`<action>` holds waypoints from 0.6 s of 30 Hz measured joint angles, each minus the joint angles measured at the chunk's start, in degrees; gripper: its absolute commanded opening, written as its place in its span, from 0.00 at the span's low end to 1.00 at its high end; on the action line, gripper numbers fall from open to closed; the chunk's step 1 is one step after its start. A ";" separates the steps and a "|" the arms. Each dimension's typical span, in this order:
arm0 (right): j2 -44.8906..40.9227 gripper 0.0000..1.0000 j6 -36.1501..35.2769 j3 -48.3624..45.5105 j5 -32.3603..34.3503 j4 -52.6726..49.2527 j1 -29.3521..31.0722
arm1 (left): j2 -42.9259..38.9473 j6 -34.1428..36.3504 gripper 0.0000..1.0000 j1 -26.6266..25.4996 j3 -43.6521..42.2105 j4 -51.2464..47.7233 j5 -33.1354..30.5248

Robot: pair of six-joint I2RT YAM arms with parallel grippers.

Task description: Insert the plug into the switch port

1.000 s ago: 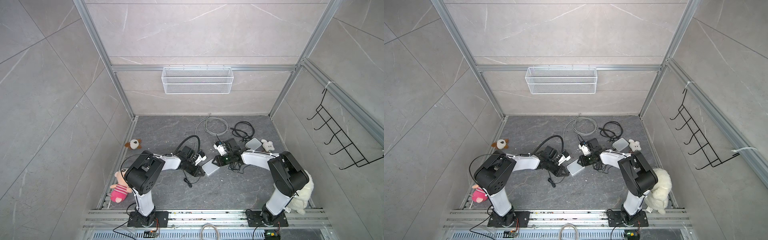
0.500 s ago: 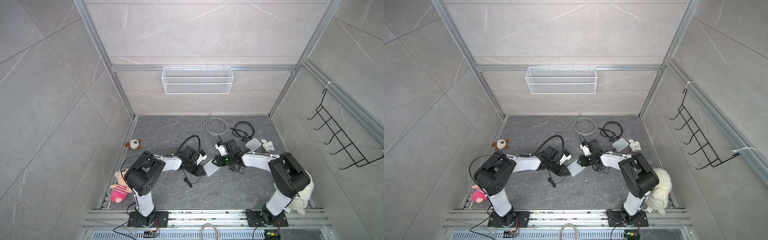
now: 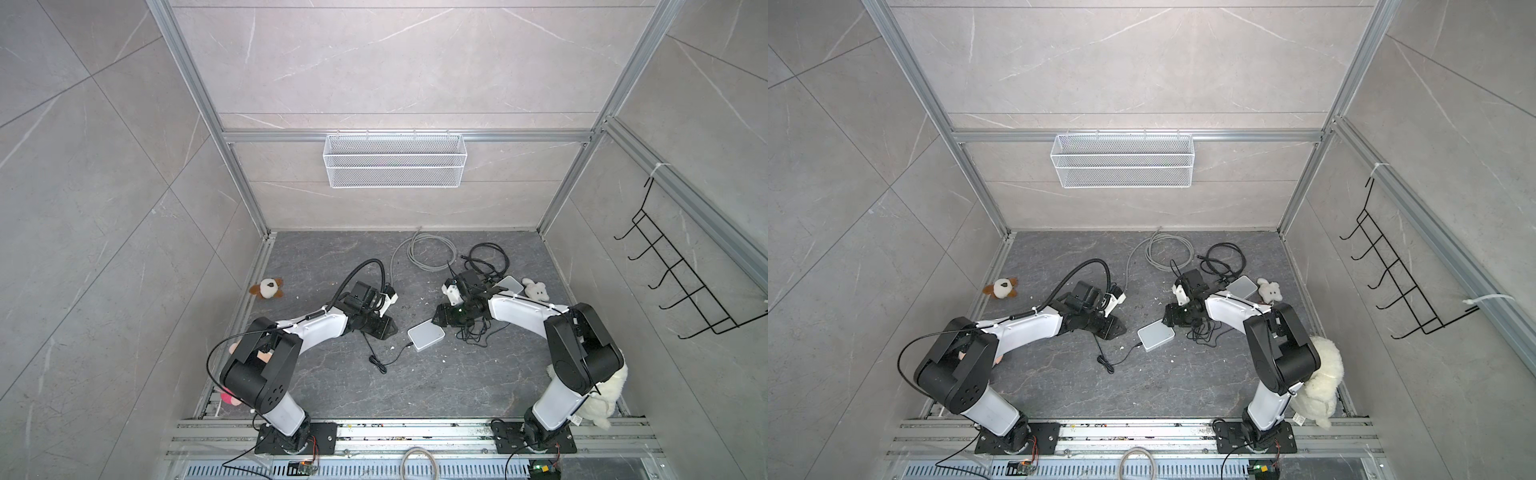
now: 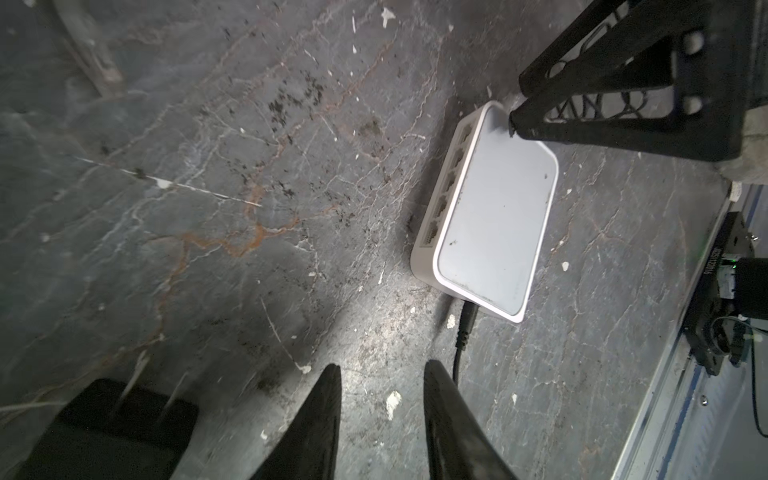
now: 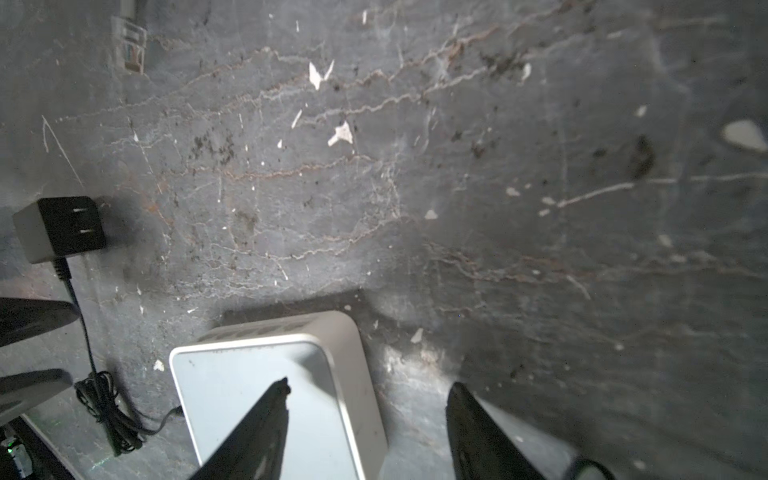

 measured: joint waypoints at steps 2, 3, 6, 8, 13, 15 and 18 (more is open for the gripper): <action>-0.48 0.65 -0.22 0.50 0.00 -1.11 -0.02 | -0.46 -1.38 0.28 -0.42 0.66 0.09 0.28; -0.48 0.64 -0.46 0.94 -0.02 -1.68 -0.02 | -0.76 -2.67 0.29 -0.98 0.72 0.50 0.31; -0.46 0.62 -0.68 2.05 -0.35 -2.84 -0.07 | -1.73 -5.97 0.28 -5.01 0.59 1.07 -0.37; -0.39 0.61 -0.52 2.64 -0.61 -3.82 -0.07 | -2.34 -8.52 0.29 -8.72 0.15 2.21 -2.23; -1.20 0.71 2.60 2.49 -0.26 -8.81 -0.09 | -3.02 -15.15 0.36 -12.22 -3.39 6.34 -9.68; -3.30 0.72 5.25 0.68 -0.57 -10.56 -0.13 | -2.08 -16.13 0.36 -11.37 -3.39 6.60 -13.14; -6.29 0.72 9.68 -2.40 -2.54 -11.30 -0.15 | 1.86 -16.33 0.36 -10.34 -0.09 7.04 -15.72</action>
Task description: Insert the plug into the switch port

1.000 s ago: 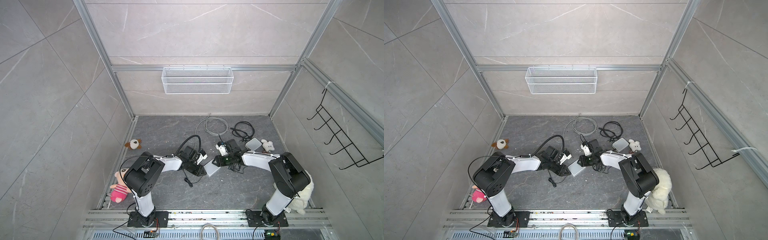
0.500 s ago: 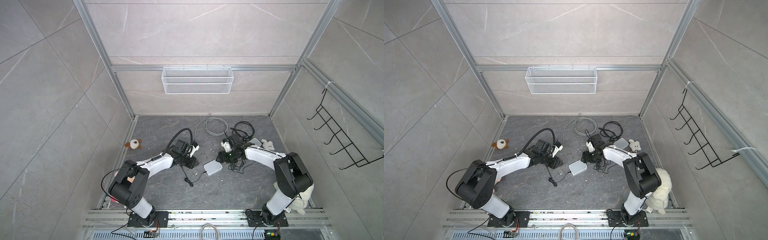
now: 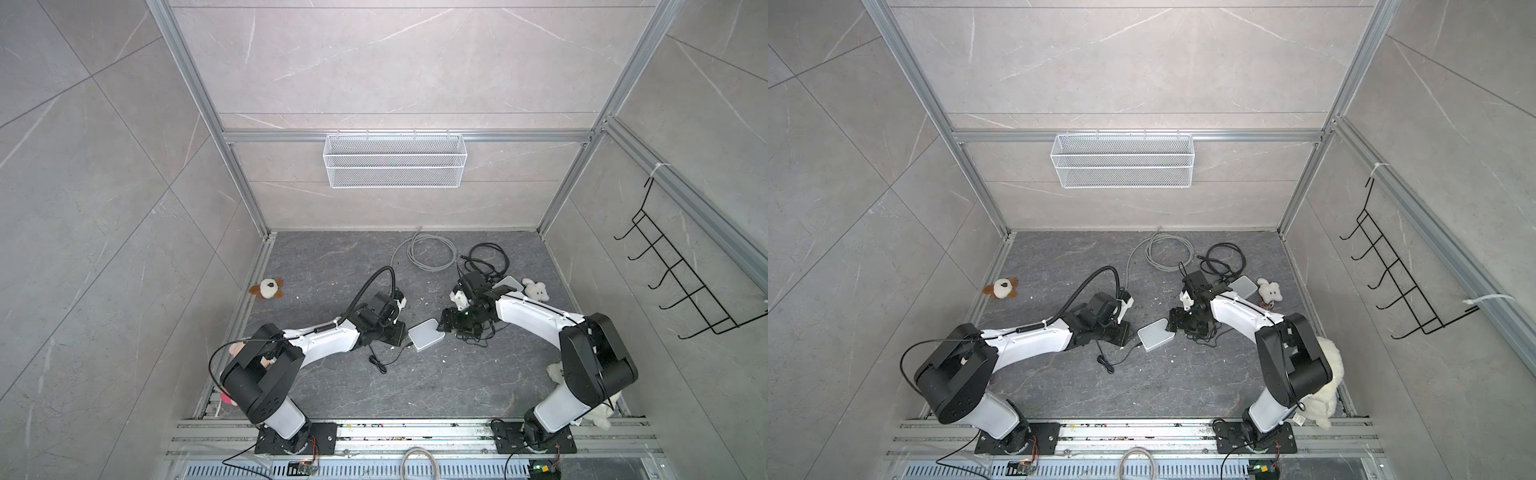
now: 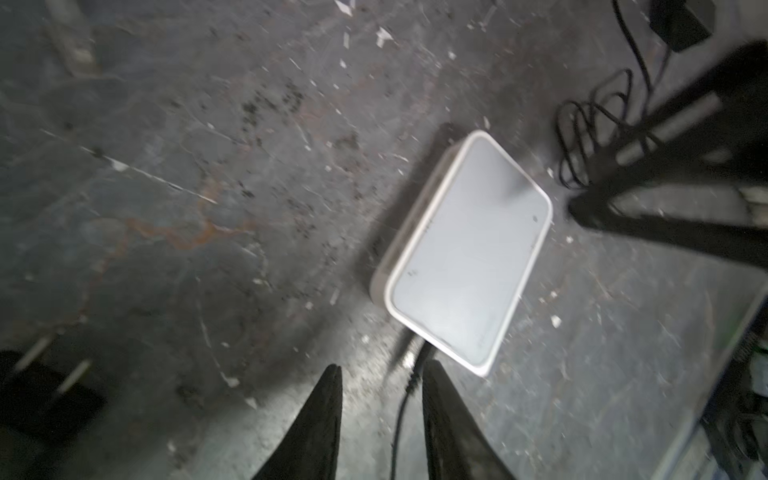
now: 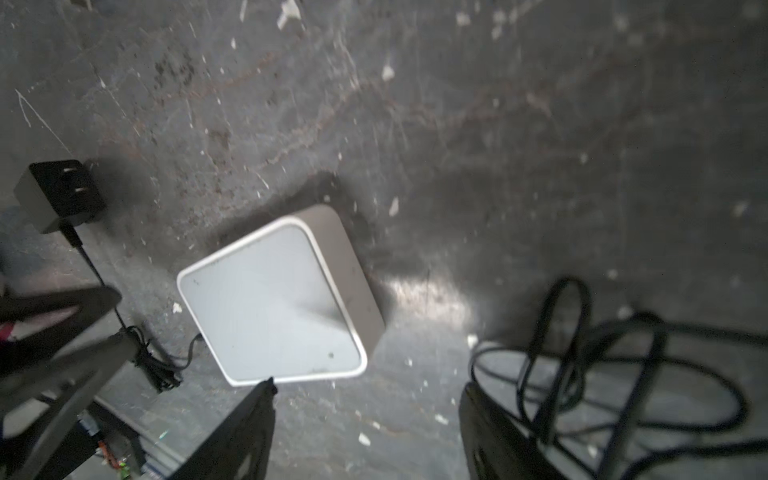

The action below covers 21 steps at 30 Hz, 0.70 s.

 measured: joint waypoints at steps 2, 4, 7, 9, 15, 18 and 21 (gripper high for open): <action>-0.74 0.70 3.19 -1.92 -1.68 0.66 0.04 | 2.99 -0.02 0.37 0.48 2.80 0.92 -0.48; -0.70 0.69 6.14 -3.61 -3.26 2.10 0.24 | 5.70 0.00 0.36 0.66 5.49 1.70 -0.39; -0.11 0.66 9.97 -4.72 -5.77 4.09 1.03 | 9.33 0.00 0.36 0.66 8.61 2.89 0.48; 1.07 0.65 11.91 -4.72 -7.54 6.56 1.46 | 10.86 0.00 0.35 0.70 9.44 3.21 1.66; 6.05 0.60 18.03 -3.39 -12.22 13.86 1.60 | 12.31 -0.13 0.31 0.72 9.60 2.56 6.88; 8.44 0.59 20.52 -1.03 -13.18 16.46 1.60 | 12.28 -0.50 0.30 0.72 9.31 2.51 10.05; 10.80 0.59 22.01 1.84 -13.09 16.74 1.42 | 12.28 -1.22 0.28 1.46 9.05 1.97 11.76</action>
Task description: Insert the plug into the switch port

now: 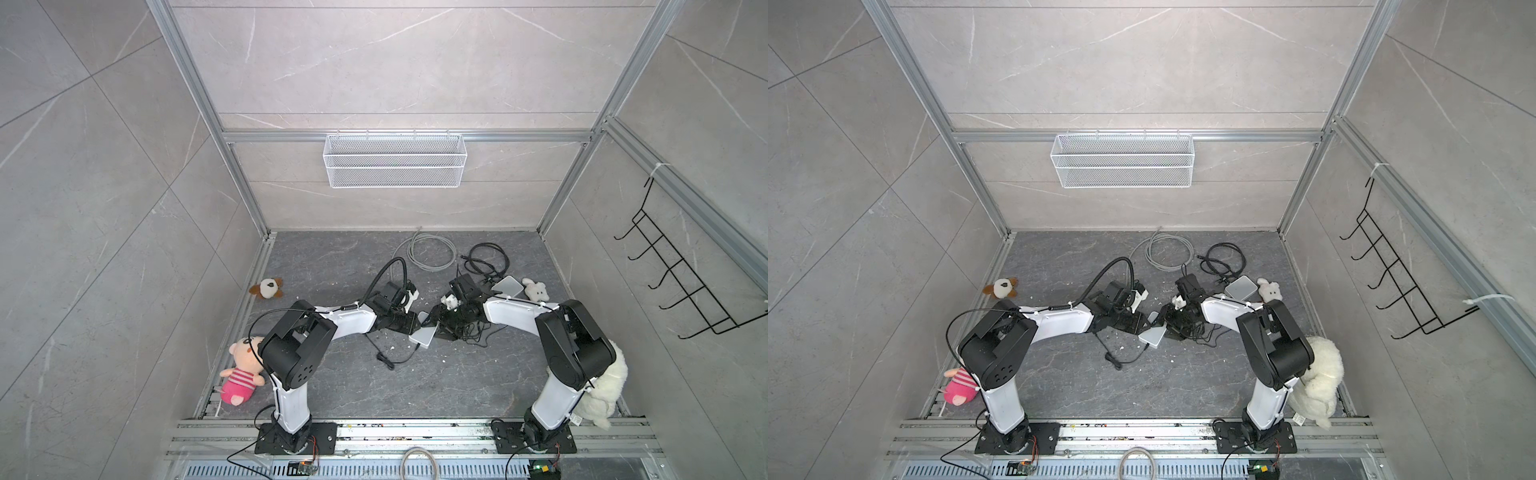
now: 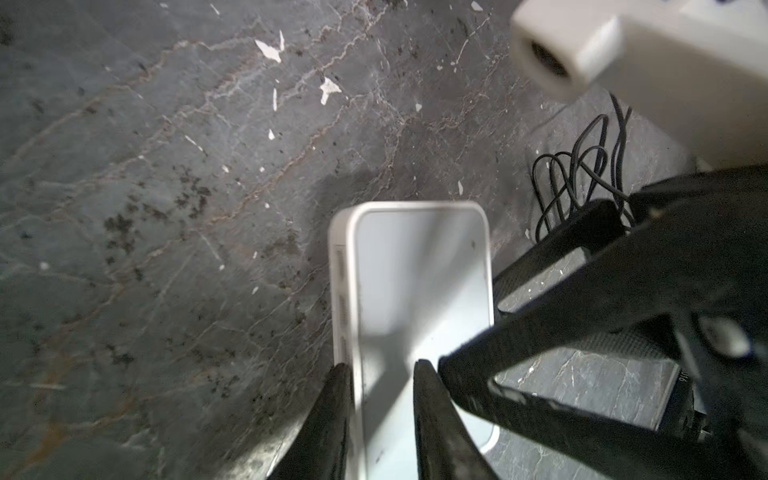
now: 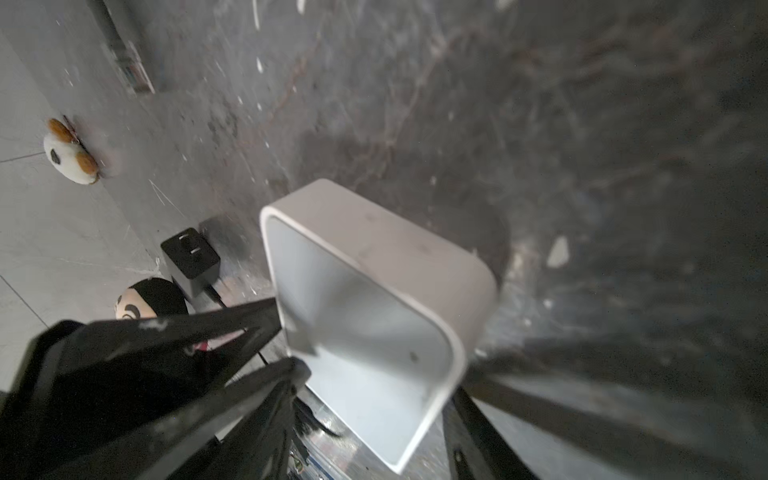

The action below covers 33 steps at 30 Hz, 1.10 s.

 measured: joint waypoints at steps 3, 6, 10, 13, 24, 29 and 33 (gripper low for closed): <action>2.56 0.59 0.66 2.78 0.07 -0.09 -0.44 | 0.00 -1.27 0.28 1.16 0.00 -0.66 1.29; 4.22 0.59 0.39 5.25 0.92 -0.35 -0.98 | 0.00 -2.56 0.28 1.62 0.17 -0.96 1.38; 4.92 0.60 -2.01 7.82 1.64 -0.83 -2.69 | 0.72 -3.69 0.28 2.95 2.75 -1.25 3.96; 4.92 0.61 -5.09 10.43 1.62 -2.16 -4.24 | 0.87 -3.26 0.30 4.87 6.80 -1.53 4.59; 4.68 0.61 -16.17 14.34 3.61 -8.70 -5.51 | 4.85 4.31 0.33 13.25 23.74 -12.46 -9.35; 4.68 0.59 -18.51 15.26 4.70 -10.71 -5.51 | 10.75 7.15 0.33 13.49 26.99 -19.39 -13.90; 4.68 0.59 -19.30 16.22 5.11 -11.43 -5.27 | 14.93 7.26 0.34 12.98 29.05 -21.57 -14.05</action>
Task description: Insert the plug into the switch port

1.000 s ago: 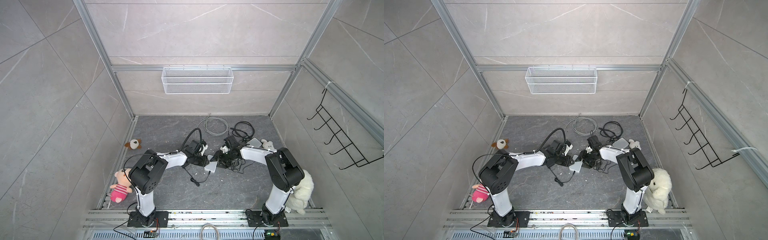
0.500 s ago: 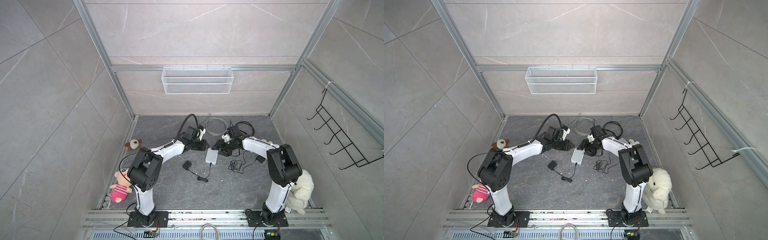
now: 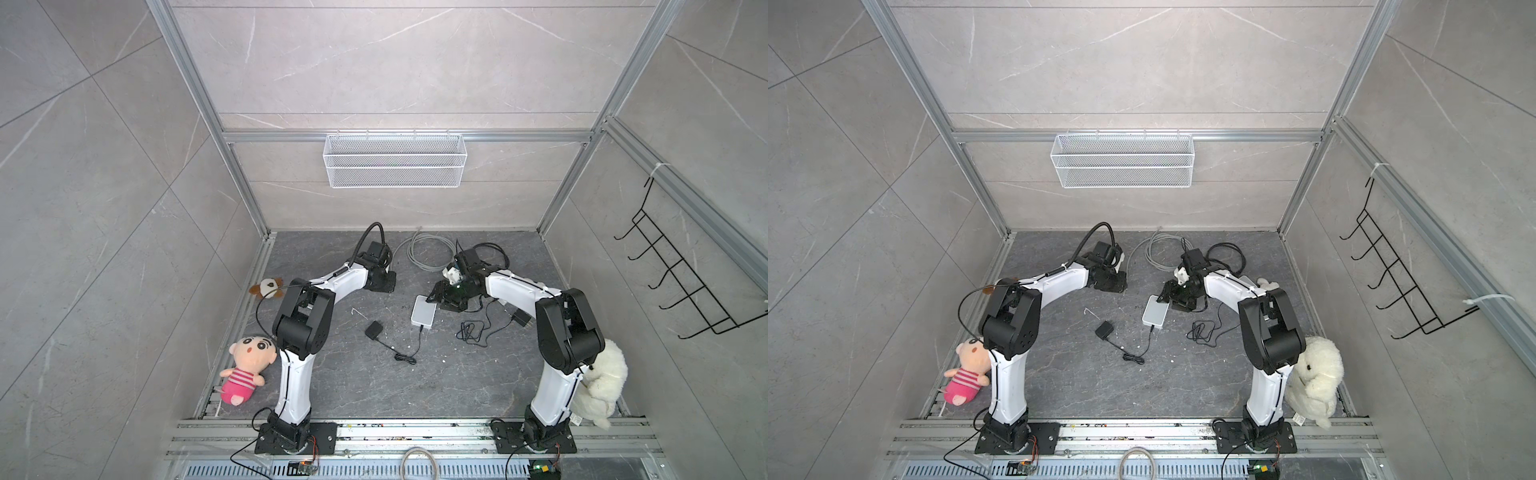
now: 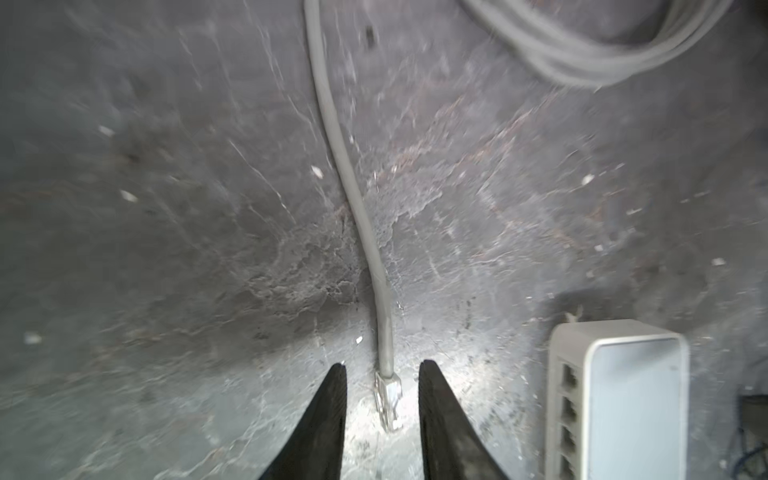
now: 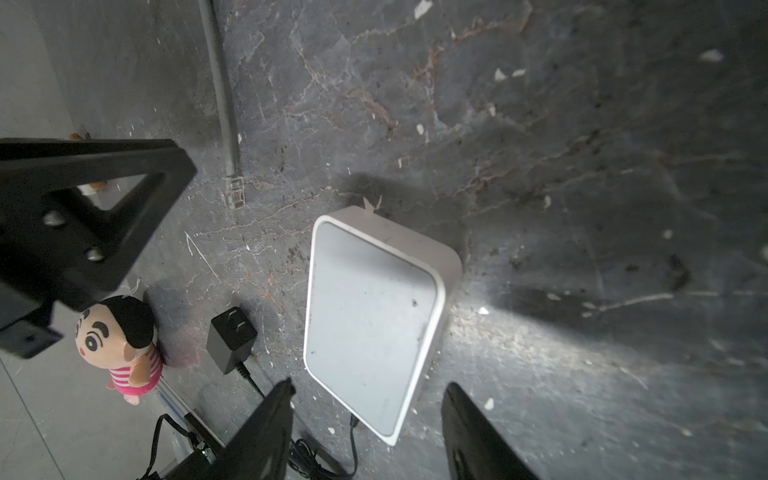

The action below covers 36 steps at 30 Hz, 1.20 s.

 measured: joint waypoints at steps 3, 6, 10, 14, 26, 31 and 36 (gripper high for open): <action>0.00 0.58 -0.42 0.98 0.35 -0.31 0.79 | 2.95 -0.04 0.33 -0.26 2.54 -0.96 -0.13; 0.00 0.57 -0.44 1.42 0.52 -0.46 1.90 | 5.35 -0.46 0.29 -0.55 5.16 -1.68 -1.29; 0.00 0.56 -0.44 1.42 0.66 -1.01 2.86 | 7.21 -0.66 0.16 -0.96 7.93 -2.23 -2.86; 0.00 0.56 -1.03 1.42 0.28 -1.22 3.34 | 7.69 -2.27 0.06 -1.01 8.55 -2.40 -3.74; -0.17 0.51 -5.44 -1.11 5.31 14.23 14.32 | -0.22 -23.19 0.02 -0.07 -0.02 -0.85 -0.61; -0.66 0.49 -7.23 -8.17 12.04 26.01 17.14 | -3.45 -31.54 0.03 0.15 -1.03 -0.48 1.25; -0.66 0.49 -9.27 -12.48 17.07 34.49 16.55 | -4.07 -36.57 0.04 0.15 -1.64 -0.74 2.27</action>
